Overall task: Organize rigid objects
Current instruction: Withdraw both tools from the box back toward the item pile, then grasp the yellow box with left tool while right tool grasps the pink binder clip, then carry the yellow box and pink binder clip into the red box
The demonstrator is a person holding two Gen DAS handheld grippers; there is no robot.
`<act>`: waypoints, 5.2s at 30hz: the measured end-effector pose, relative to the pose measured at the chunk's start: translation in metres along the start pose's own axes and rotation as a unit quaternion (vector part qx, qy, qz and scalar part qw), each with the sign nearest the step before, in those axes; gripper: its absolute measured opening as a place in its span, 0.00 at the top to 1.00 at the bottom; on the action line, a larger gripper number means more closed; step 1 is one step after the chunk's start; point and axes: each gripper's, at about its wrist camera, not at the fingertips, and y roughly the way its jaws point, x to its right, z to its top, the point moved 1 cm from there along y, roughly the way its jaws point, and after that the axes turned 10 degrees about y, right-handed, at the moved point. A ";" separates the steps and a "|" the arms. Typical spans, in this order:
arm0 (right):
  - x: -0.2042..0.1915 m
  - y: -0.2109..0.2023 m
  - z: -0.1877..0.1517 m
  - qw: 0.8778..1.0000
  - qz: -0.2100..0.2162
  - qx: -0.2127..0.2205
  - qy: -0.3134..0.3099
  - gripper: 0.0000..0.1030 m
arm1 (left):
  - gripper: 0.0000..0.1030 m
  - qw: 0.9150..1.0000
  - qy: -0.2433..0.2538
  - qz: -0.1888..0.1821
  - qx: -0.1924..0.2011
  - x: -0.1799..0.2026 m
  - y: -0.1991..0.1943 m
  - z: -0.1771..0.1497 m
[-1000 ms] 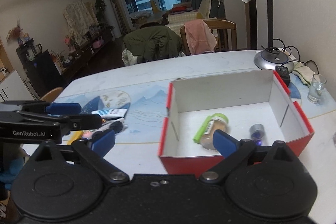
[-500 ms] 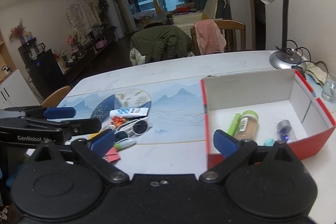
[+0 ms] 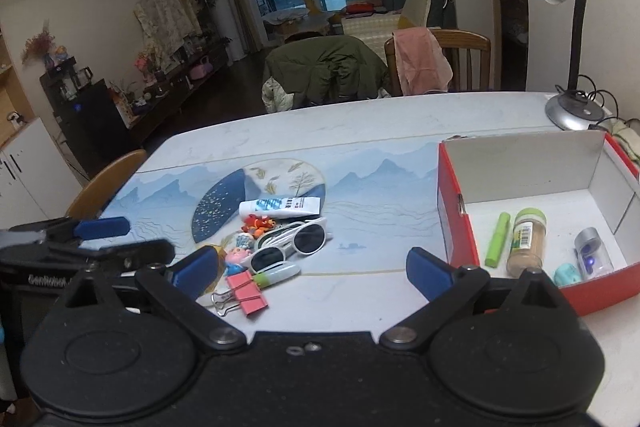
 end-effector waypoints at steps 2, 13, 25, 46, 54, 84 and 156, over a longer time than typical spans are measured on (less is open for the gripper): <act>-0.006 0.007 0.001 1.000 -0.002 -0.003 -0.005 0.03 | 0.00 1.000 -0.008 -0.001 -0.008 -0.007 0.003 -0.005; -0.031 0.054 -0.003 0.999 -0.008 -0.037 -0.028 0.03 | 0.00 0.997 -0.053 0.045 -0.018 -0.052 0.022 -0.026; -0.057 0.105 -0.026 0.991 0.022 -0.102 -0.089 0.10 | 0.00 0.993 -0.088 0.054 -0.063 -0.086 0.067 -0.042; -0.070 0.174 -0.062 0.968 0.028 -0.188 -0.165 0.39 | 0.01 0.989 -0.088 0.049 -0.104 -0.094 0.121 -0.062; -0.070 0.182 -0.063 0.966 0.036 -0.191 -0.168 0.51 | 0.27 0.990 -0.072 0.038 -0.112 -0.088 0.130 -0.064; -0.062 0.161 -0.055 0.977 0.001 -0.144 -0.159 0.78 | 0.72 0.992 -0.062 0.019 -0.107 -0.076 0.111 -0.065; 0.266 0.022 0.088 0.996 -0.081 -0.022 0.008 0.77 | 0.72 0.983 0.085 -0.139 -0.090 0.273 0.166 0.114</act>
